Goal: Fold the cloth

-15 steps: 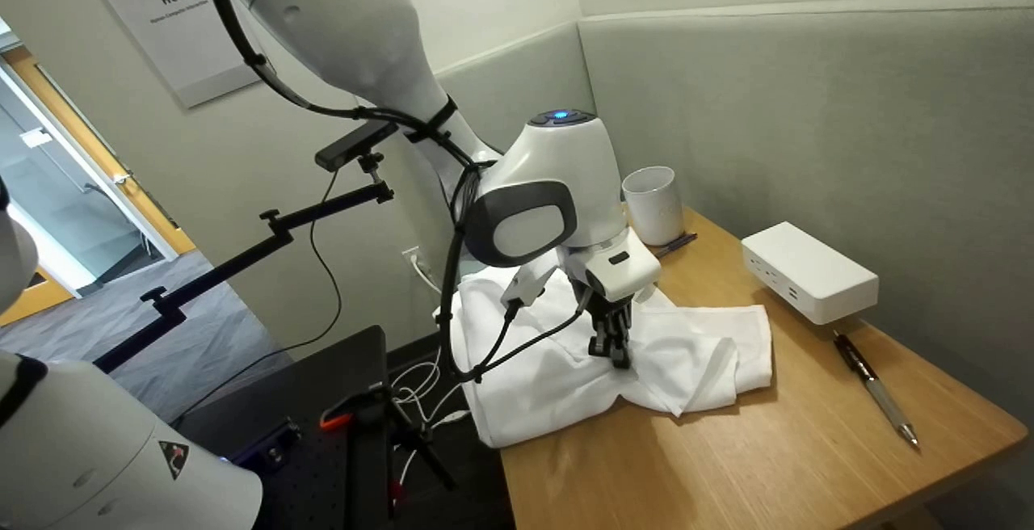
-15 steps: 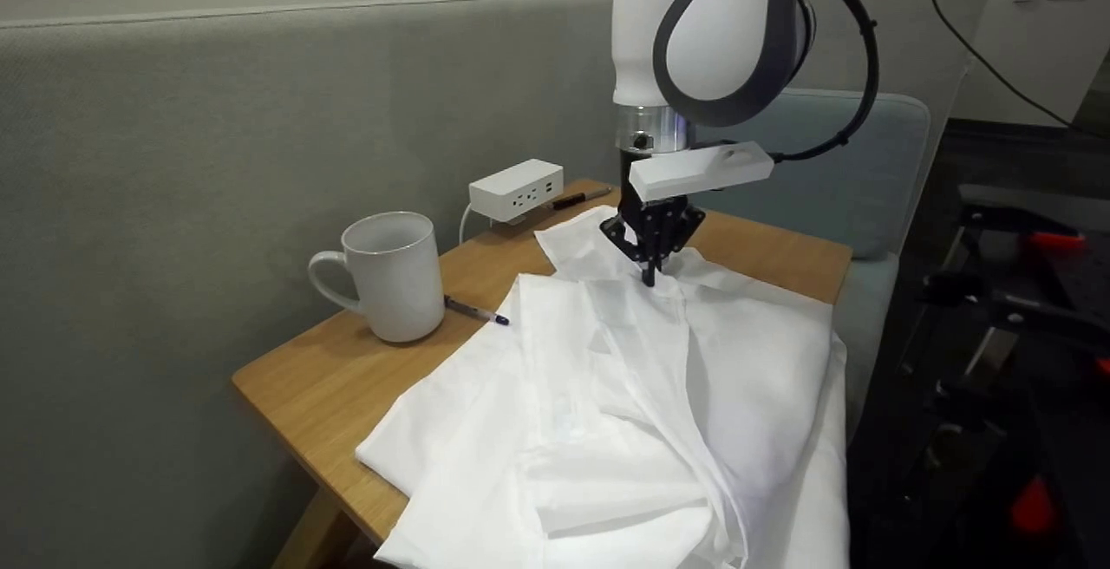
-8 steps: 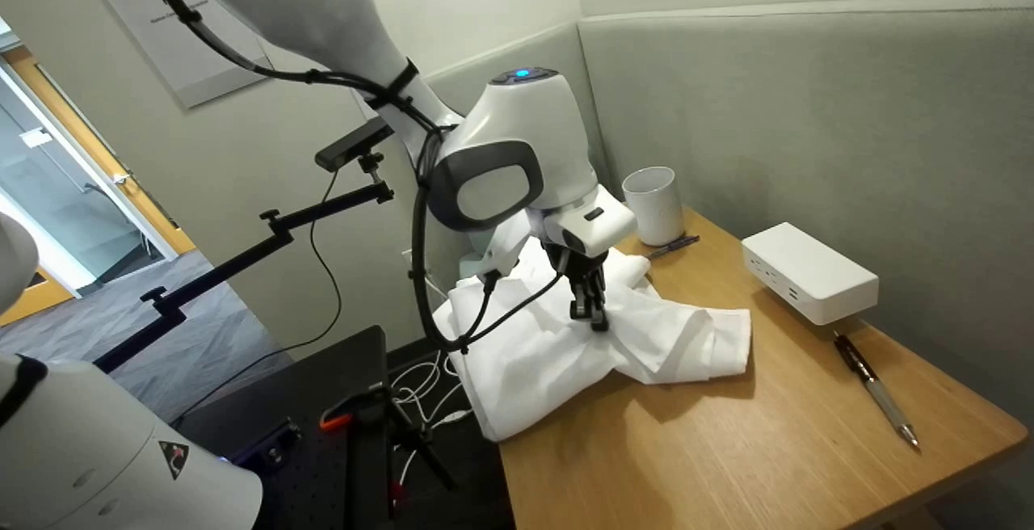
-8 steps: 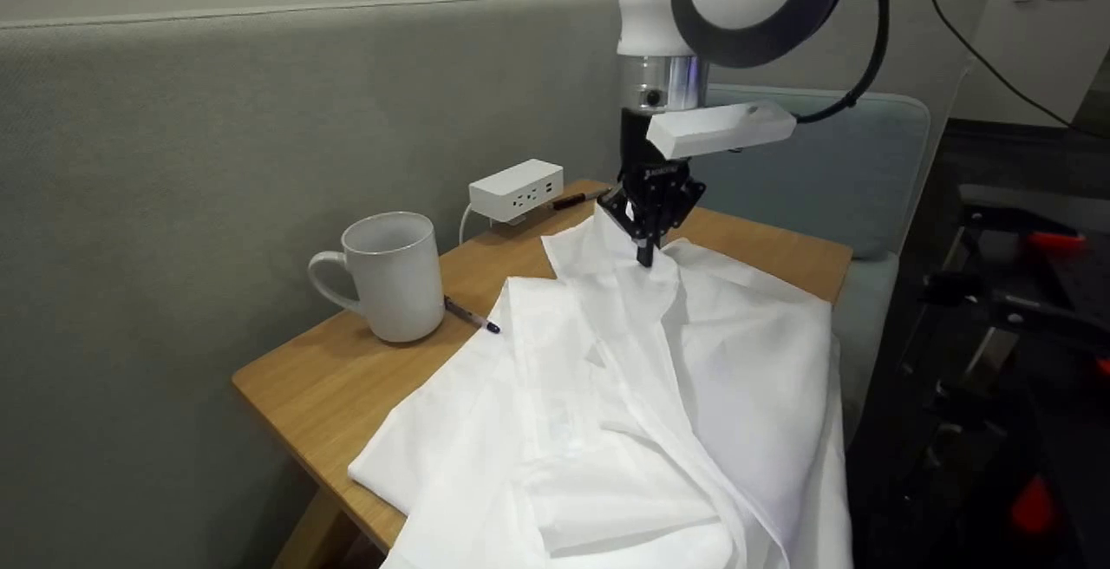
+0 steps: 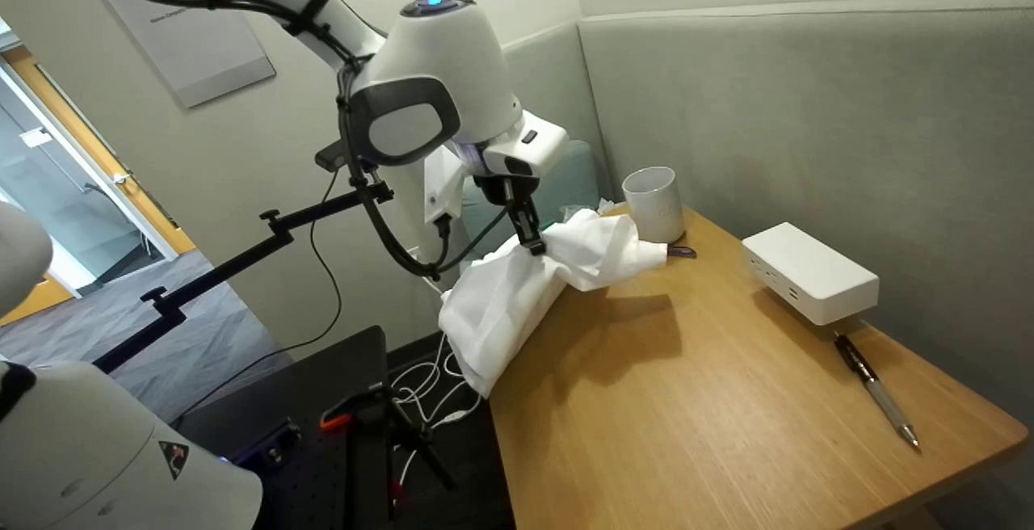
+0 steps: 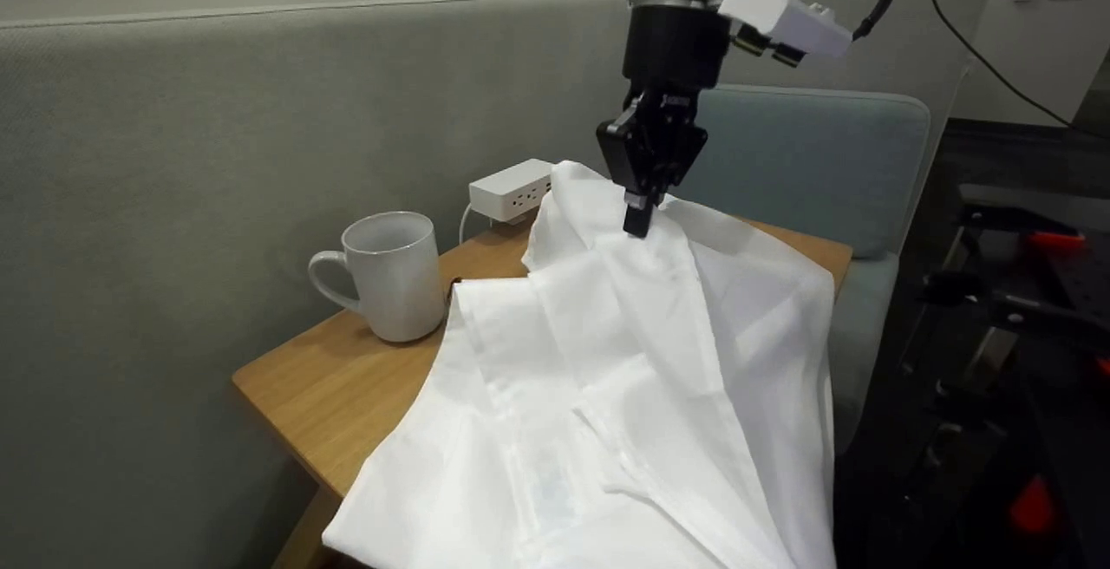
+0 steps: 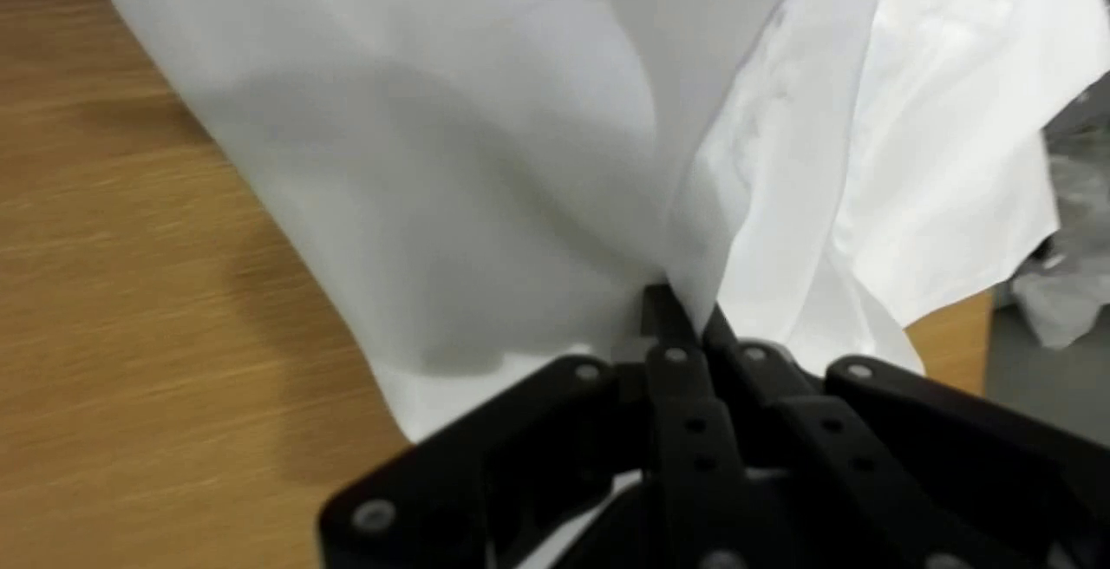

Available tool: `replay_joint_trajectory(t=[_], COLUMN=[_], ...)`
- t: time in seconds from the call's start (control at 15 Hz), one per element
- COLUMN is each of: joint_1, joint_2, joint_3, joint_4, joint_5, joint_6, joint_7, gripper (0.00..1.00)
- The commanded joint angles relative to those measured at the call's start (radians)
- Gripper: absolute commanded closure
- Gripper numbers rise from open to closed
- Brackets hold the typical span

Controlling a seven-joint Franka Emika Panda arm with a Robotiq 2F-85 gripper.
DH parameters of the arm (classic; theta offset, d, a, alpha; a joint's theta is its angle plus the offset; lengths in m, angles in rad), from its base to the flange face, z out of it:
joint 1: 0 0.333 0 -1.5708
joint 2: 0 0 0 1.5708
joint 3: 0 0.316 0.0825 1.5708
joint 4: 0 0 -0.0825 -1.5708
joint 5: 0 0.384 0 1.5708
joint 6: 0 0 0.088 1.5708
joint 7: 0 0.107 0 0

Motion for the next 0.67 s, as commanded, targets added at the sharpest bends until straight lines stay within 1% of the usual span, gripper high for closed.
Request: replay_joint_trajectory(t=[0.0,0.07,0.13,0.2,0.27,0.4,0.47,0.53,0.6], joint_1=[-0.136,-0.164,-0.18,-0.118,-0.102,-0.068,-0.051,-0.035,-0.016], joint_2=[-0.05,-0.047,-0.046,-0.053,-0.056,-0.057,-0.061,-0.064,-0.07], joint_3=[0.17,0.201,0.211,0.143,0.112,0.049,0.021,-0.003,-0.027], joint_4=[0.014,0.027,0.034,0.041,0.042,0.042,0.036,0.029,0.016], joint_5=[0.201,0.253,0.292,0.328,0.321,0.301,0.294,0.29,0.284], joint_6=[-0.117,-0.159,-0.206,-0.254,-0.293,-0.332,-0.325,-0.302,-0.257], joint_7=[-0.275,-0.352,-0.428,-0.477,-0.486,-0.476,-0.456,-0.439,-0.412], gripper=[0.99,0.99,0.99,0.72,0.71,0.57,0.49,0.42,0.35])
